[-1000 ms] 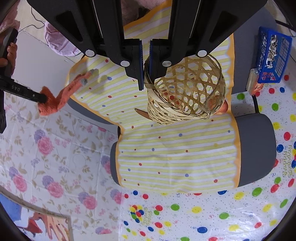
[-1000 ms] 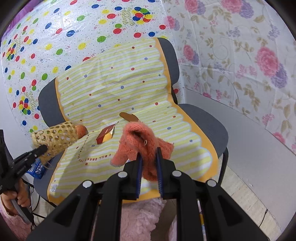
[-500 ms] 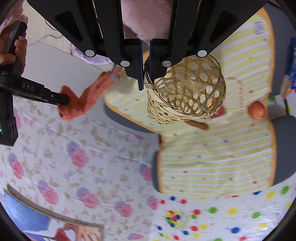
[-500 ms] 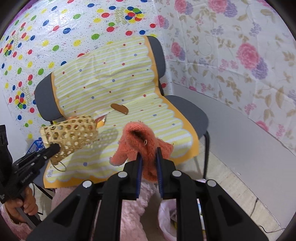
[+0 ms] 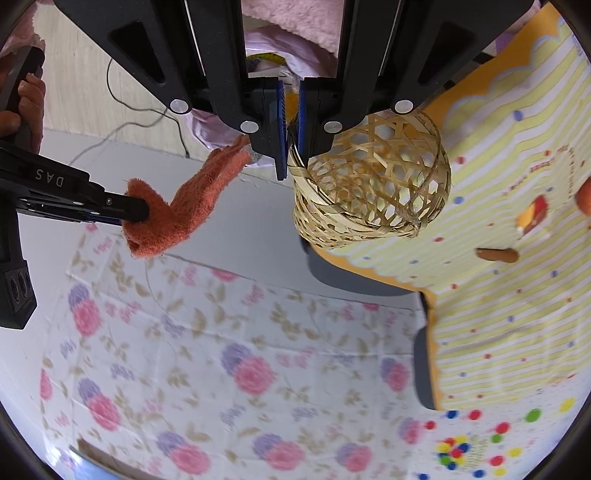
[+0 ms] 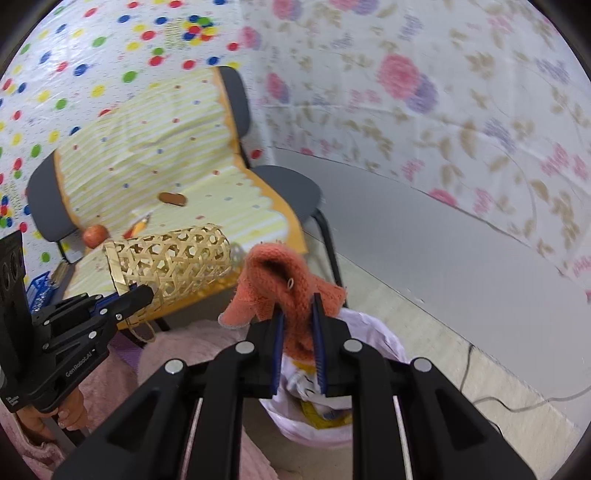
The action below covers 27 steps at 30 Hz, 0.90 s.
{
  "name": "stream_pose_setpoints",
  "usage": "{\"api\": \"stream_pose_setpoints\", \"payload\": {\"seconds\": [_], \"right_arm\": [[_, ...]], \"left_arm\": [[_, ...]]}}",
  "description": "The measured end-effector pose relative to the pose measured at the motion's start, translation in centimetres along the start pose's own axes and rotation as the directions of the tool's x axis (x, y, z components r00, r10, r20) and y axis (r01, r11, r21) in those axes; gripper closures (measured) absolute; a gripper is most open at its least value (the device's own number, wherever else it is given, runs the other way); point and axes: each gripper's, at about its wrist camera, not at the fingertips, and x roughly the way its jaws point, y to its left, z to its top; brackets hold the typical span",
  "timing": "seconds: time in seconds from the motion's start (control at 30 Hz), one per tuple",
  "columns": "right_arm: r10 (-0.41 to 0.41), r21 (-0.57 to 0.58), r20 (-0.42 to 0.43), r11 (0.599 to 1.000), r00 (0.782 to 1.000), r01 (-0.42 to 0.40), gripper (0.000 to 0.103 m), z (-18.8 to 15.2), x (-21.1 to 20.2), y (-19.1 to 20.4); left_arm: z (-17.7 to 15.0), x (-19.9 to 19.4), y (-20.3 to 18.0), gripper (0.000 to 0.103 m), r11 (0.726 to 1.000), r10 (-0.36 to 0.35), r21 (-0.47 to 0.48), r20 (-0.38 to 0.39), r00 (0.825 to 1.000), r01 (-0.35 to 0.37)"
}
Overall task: Collect trash
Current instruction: 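Carry the glove and bamboo basket over the wastebasket and release both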
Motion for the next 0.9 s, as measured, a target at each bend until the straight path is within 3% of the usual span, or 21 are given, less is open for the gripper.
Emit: {"api": "stream_pose_setpoints", "payload": {"seconds": [0.47,0.57,0.67,0.9], "right_arm": [[-0.036,0.073,-0.092,0.996,0.995,0.042,0.087,-1.8,3.3,-3.9],[-0.030,0.088,-0.094,0.995,0.995,0.038,0.083,-1.7,4.0,-4.5],[-0.029,0.105,-0.096,0.994,0.995,0.039,0.060,-1.5,4.5,-5.0],[-0.047,0.111,-0.069,0.992,0.997,0.055,0.058,-1.0,3.6,-5.5]], "left_arm": [[0.1,5.7,-3.2,0.097,0.995,-0.050,0.082,-0.125,0.991,0.060],[0.3,6.5,-3.4,0.088,0.994,-0.036,0.097,-0.147,0.988,0.051],[0.2,7.2,-3.0,0.057,0.995,-0.026,0.086,-0.179,0.983,0.043],[0.6,5.6,-1.1,0.057,0.999,-0.006,0.032,-0.137,0.991,0.010]]}}
